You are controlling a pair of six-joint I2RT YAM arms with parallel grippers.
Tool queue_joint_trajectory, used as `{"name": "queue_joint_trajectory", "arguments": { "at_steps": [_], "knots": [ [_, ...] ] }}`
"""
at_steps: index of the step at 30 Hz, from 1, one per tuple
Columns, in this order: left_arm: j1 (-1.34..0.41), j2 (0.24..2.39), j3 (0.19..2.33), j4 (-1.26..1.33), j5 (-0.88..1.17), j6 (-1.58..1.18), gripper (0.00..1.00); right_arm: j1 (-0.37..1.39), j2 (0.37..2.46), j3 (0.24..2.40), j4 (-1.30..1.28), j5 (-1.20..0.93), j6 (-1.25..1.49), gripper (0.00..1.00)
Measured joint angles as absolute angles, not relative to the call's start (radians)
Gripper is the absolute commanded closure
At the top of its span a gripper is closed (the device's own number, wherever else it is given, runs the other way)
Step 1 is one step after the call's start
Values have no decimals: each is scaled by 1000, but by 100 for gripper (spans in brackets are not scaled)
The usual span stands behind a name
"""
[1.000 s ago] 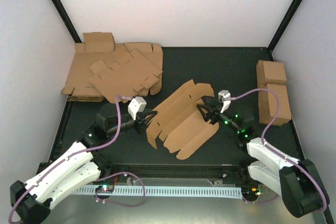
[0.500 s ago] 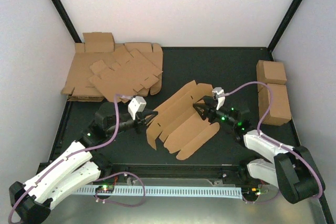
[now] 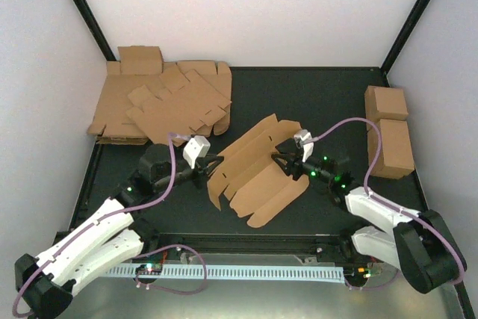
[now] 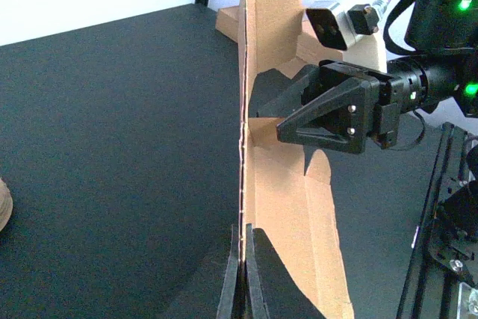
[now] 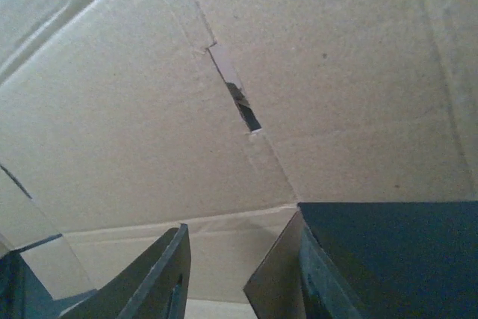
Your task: Fold the paper box
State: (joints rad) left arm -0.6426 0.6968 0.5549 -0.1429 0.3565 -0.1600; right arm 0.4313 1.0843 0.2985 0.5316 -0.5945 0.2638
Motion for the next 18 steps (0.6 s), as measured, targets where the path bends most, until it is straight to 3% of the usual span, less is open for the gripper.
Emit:
{"name": "queue_joint_trajectory", "arguments": {
  "at_steps": [11,18],
  "knots": [
    [-643,808,555,-139,362,-73,98,444,1341,301,613,-455,285,72],
    [-651,860,522,-103,347,10,98,445,1427,301,673,-420,297,75]
  ]
}}
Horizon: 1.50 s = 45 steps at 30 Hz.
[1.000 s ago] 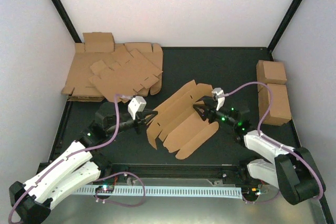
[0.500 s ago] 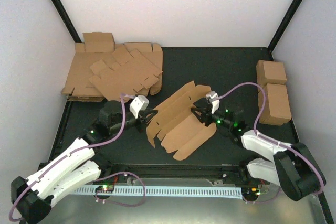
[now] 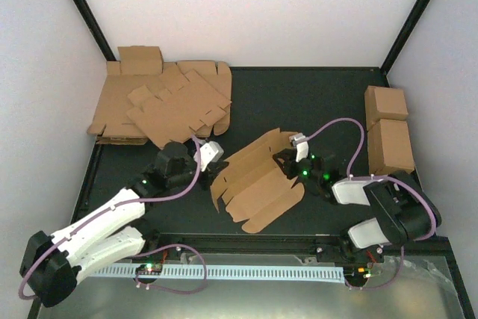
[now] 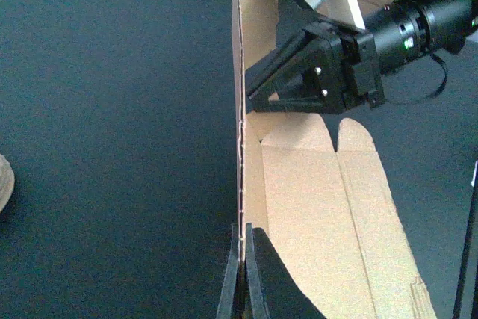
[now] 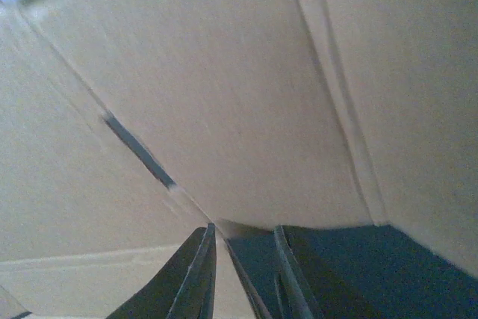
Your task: Fold the paper box
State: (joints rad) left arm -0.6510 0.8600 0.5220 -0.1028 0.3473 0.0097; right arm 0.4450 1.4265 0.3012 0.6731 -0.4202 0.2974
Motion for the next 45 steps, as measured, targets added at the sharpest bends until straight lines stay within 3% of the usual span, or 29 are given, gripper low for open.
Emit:
{"name": "queue_joint_trajectory", "arguments": {
  "at_steps": [16,24,29,37,45],
  "knots": [
    [-856,1034,515,-80,81,164,99,472,1472,269,756,-407,324,73],
    [-923,1077,516,-104,-67,172,98,471,1250,243,584,-328,344,53],
    [-924,1005,513,-103,-112,154,98,470,1153,266,393,-335,385,34],
    [-924,910,464,-55,-132,148,98,470,1127,372,124,-340,398,32],
    [-924,932,462,-56,-138,184,98,470,1329,466,107,-343,390,34]
  ]
}}
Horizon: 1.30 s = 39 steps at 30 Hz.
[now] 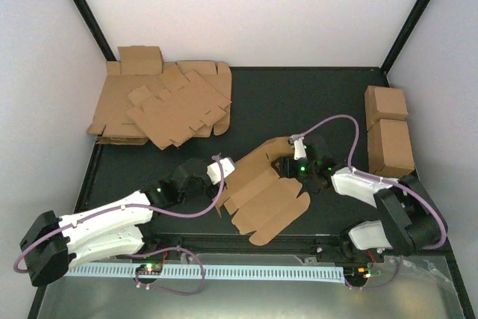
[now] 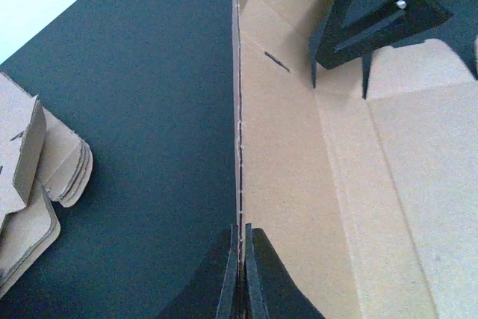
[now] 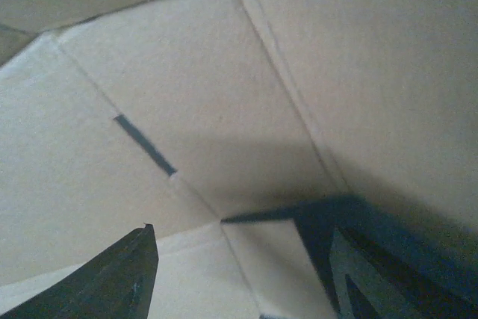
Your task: Fold the paper box
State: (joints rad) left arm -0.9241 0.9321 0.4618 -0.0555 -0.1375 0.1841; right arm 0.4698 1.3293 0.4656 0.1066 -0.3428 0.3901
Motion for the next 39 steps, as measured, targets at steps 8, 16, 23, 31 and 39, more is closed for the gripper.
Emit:
{"name": "queue_joint_trajectory", "arguments": {
  "at_steps": [8,16,23,31,39],
  "knots": [
    [-924,938,464,-64,-153,192,99,470,1444,525,109,-376,371,48],
    [-924,939,469,-67,-155,199,98,469,1403,508,102,-442,364,68],
    [-924,939,469,-66,-155,200,98,476,1386,480,89,-482,365,72],
    [-924,955,469,-65,-154,201,99,514,1393,480,68,-455,358,89],
    [-924,977,469,-56,-154,222,98,527,1404,504,40,-364,342,92]
  ]
}}
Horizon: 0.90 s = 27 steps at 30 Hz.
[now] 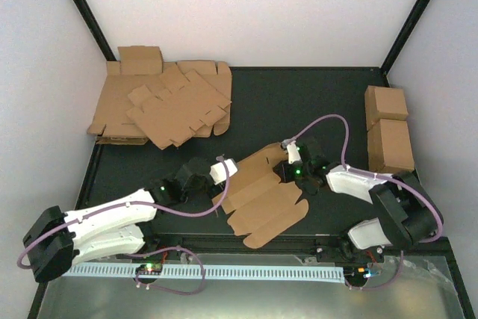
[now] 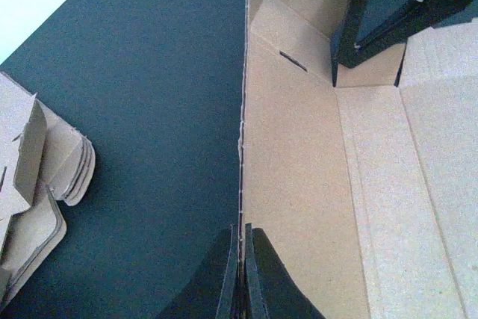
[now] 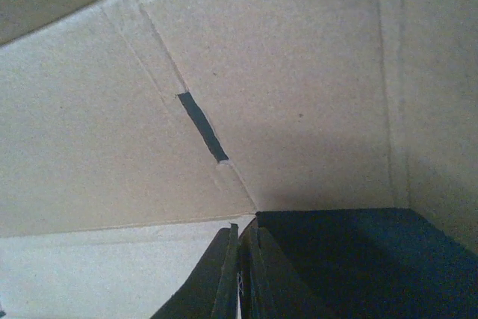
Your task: Fold the paper box
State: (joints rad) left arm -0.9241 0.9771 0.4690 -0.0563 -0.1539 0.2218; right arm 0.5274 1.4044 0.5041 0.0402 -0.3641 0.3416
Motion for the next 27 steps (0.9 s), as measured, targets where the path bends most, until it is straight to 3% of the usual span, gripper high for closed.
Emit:
{"name": "queue_joint_trajectory", "arguments": {
  "at_steps": [6,19,27],
  "knots": [
    [-925,1014,473,-48,-154,246,98,527,1422,521,19,-337,336,98],
    [-937,1143,546,33,-204,342,98,528,1482,577,92,-199,310,98],
    [-982,1258,556,59,-307,399,98,528,1540,569,219,-159,299,86]
  ]
}}
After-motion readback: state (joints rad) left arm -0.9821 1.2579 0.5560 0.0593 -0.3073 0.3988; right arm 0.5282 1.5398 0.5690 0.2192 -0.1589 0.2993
